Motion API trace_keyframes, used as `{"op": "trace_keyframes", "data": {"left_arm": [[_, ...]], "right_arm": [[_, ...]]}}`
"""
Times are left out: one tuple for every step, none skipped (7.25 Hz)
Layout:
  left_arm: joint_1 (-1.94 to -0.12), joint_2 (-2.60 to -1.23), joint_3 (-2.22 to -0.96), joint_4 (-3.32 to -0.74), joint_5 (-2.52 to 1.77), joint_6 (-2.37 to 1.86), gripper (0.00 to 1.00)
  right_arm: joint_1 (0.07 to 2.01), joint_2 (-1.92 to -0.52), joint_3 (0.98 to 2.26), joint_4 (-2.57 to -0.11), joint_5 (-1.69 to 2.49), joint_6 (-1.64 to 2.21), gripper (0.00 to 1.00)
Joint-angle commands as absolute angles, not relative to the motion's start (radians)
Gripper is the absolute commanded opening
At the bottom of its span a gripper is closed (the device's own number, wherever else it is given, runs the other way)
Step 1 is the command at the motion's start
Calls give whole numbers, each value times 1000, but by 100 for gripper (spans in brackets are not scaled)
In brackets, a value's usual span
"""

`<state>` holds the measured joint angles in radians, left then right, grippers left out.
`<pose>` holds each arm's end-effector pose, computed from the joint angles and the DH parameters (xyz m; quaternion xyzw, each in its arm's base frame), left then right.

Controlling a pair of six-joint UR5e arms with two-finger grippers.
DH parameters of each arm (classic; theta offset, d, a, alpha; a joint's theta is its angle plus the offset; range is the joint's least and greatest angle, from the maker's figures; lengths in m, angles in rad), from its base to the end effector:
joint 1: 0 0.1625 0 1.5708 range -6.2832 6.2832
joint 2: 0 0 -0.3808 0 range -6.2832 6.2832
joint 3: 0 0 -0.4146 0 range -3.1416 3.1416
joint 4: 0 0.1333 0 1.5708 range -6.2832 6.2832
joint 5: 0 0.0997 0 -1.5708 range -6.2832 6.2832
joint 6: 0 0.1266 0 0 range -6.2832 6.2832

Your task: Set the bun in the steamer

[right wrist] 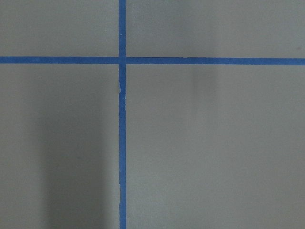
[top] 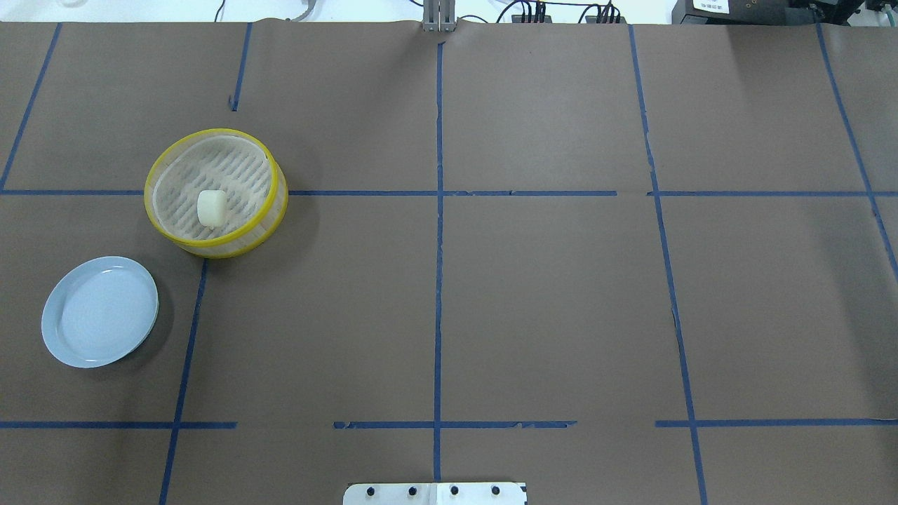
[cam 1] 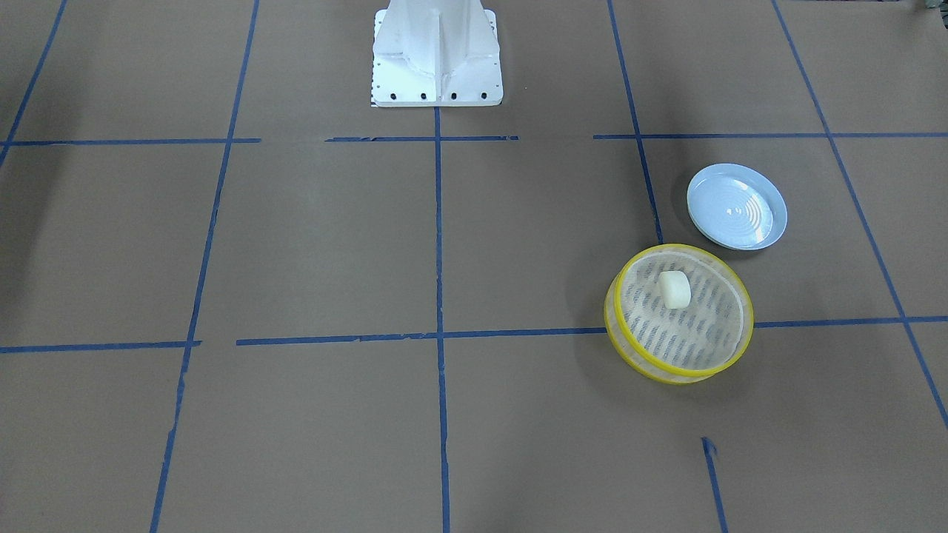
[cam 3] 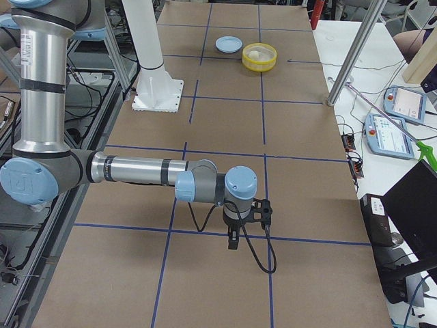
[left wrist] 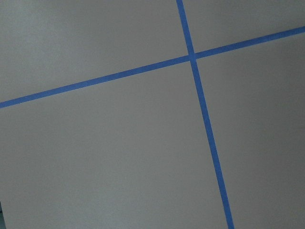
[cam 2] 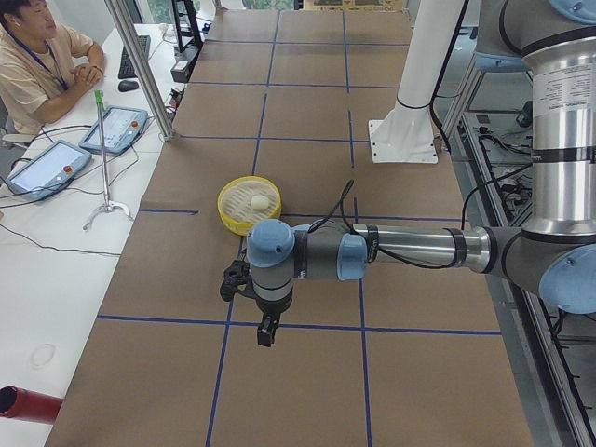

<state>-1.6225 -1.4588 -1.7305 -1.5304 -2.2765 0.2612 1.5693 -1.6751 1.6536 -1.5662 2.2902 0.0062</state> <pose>-0.0755 -0.4687 0.6168 0.0572 0.3408 0.0994 0.9331 0.0492 -0.4730 0.6470 -0.0093 -0.3519 0.0052 0.9360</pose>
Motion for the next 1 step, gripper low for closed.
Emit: {"op": "trace_keyframes", "data": {"left_arm": [[-1623,-1465,-1744,-1522,-2276,262,100]], "right_arm": [[1569,-1675,1654,-1566,2290,6,100]]}}
